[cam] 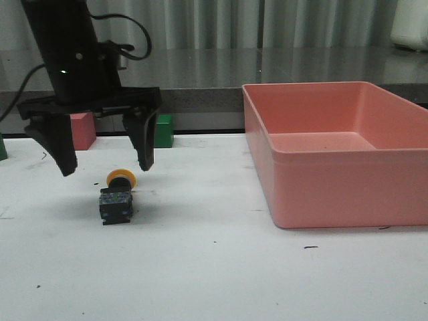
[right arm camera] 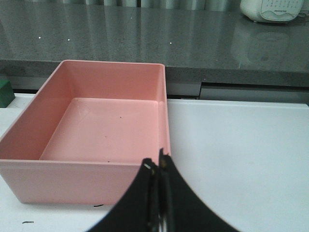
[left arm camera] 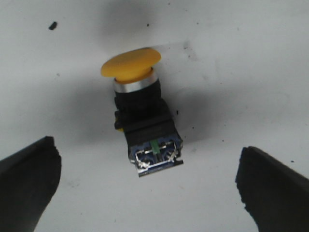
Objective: Place and stand button with both arms
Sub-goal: 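Lower the open left gripper over the lying button, then close the left gripper on the button's yellow cap, then lift the button with the left gripper and rotate it upright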
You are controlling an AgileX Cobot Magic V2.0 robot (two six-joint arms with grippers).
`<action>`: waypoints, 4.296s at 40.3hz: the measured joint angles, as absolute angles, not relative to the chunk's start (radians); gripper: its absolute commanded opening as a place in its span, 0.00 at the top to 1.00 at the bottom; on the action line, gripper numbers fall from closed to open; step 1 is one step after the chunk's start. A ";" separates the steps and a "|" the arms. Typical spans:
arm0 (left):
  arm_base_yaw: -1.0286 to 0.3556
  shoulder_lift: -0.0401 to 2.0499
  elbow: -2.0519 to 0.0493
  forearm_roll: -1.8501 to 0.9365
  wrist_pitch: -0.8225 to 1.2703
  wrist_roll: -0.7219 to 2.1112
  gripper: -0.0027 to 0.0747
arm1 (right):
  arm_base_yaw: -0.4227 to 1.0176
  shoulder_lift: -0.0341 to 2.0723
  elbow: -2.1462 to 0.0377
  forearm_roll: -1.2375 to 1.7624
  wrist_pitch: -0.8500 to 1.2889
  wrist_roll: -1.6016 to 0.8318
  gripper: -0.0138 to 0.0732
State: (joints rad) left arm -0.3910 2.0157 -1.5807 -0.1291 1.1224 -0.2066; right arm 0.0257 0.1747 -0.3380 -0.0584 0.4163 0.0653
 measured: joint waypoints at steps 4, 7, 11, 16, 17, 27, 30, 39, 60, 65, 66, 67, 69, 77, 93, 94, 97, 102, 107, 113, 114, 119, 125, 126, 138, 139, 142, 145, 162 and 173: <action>-0.391 2.101 -1.665 -0.131 1.175 -0.218 0.07 | 0.026 0.175 -0.338 -0.058 0.416 0.065 0.91; -0.391 2.152 -1.718 -0.131 1.199 -0.218 0.07 | 0.026 0.175 -0.338 -0.058 0.416 0.065 0.91; -0.389 2.212 -1.785 -0.131 1.207 -0.219 0.07 | 0.026 0.175 -0.338 -0.058 0.416 0.065 0.91; -0.389 2.256 -1.830 -0.131 1.207 -0.222 0.09 | 0.026 0.175 -0.338 -0.058 0.416 0.065 0.91; -0.389 2.260 -1.835 -0.131 1.207 -0.225 0.11 | 0.026 0.175 -0.338 -0.058 0.416 0.065 0.91; -0.389 2.269 -1.842 -0.132 1.210 -0.231 0.44 | 0.026 0.175 -0.338 -0.058 0.416 0.065 0.91; -0.389 2.269 -1.842 -0.132 1.212 -0.232 0.48 | 0.026 0.175 -0.338 -0.058 0.416 0.065 0.91; -0.389 2.269 -1.842 -0.132 1.212 -0.233 0.56 | 0.026 0.175 -0.338 -0.058 0.416 0.065 0.91; -0.389 2.230 -1.822 -0.092 1.204 -0.178 0.75 | 0.026 0.175 -0.338 -0.058 0.416 0.065 0.91; -0.389 2.109 -1.740 -0.064 1.094 -0.174 0.75 | 0.026 0.175 -0.338 -0.058 0.416 0.065 0.91; -0.389 2.080 -1.706 -0.055 1.046 -0.174 0.75 | 0.026 0.175 -0.338 -0.058 0.416 0.065 0.91; -0.389 2.040 -1.666 -0.047 1.007 -0.174 0.75 | 0.026 0.175 -0.338 -0.058 0.416 0.065 0.91; -0.389 1.977 -1.599 -0.028 0.908 -0.174 0.75 | 0.026 0.175 -0.338 -0.058 0.416 0.065 0.91; -0.357 1.702 -1.222 0.026 0.478 -0.174 0.75 | 0.026 0.175 -0.338 -0.058 0.416 0.065 0.91; -0.309 1.529 -0.616 0.052 -0.506 -0.174 0.75 | 0.026 0.175 -0.338 -0.058 0.416 0.065 0.91; -0.309 1.534 -0.600 0.054 -0.552 -0.174 0.75 | 0.026 0.175 -0.338 -0.058 0.416 0.065 0.91; -0.309 1.555 -0.561 0.054 -0.639 -0.172 0.75 | 0.026 0.175 -0.338 -0.058 0.416 0.065 0.91; -0.309 1.605 -0.548 0.054 -0.696 -0.172 0.75 | 0.026 0.175 -0.338 -0.058 0.416 0.065 0.91; -0.309 1.670 -0.547 0.056 -0.759 -0.172 0.75 | 0.026 0.175 -0.338 -0.058 0.416 0.065 0.91; -0.309 1.737 -0.547 0.056 -0.883 -0.172 0.75 | 0.026 0.175 -0.338 -0.058 0.416 0.065 0.91; -0.309 1.745 -0.547 0.056 -0.909 -0.172 0.75 | 0.026 0.175 -0.338 -0.058 0.416 0.065 0.91; -0.309 1.798 -0.547 0.056 -0.986 -0.169 0.75 | 0.026 0.175 -0.338 -0.058 0.416 0.065 0.91; -0.309 1.865 -0.547 0.056 -1.005 -0.157 0.75 | 0.026 0.175 -0.338 -0.058 0.416 0.065 0.91; -0.309 1.872 -0.547 0.056 -1.005 -0.149 0.75 | 0.026 0.175 -0.338 -0.058 0.416 0.065 0.91; -0.309 1.931 -0.547 0.056 -1.036 -0.101 0.75 | 0.026 0.175 -0.338 -0.058 0.416 0.065 0.91; -0.309 1.935 -0.547 0.056 -1.036 -0.101 0.75 | 0.026 0.175 -0.338 -0.058 0.416 0.065 0.91; -0.309 1.948 -0.547 0.056 -1.049 -0.099 0.74 | 0.026 0.175 -0.338 -0.058 0.416 0.065 0.91; -0.309 1.954 -0.541 0.056 -1.071 -0.099 0.74 | 0.026 0.175 -0.338 -0.058 0.416 0.065 0.91; -0.309 1.971 -0.478 0.056 -1.170 -0.093 0.45 | 0.026 0.175 -0.338 -0.058 0.416 0.065 0.91; -0.309 1.971 -0.474 0.058 -1.145 -0.091 0.34 | 0.026 0.175 -0.338 -0.058 0.416 0.065 0.91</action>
State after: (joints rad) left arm -0.3090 1.9711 -0.4738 0.0582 -1.1447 -0.0910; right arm 0.0257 0.1747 -0.3380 -0.0584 0.4163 0.0653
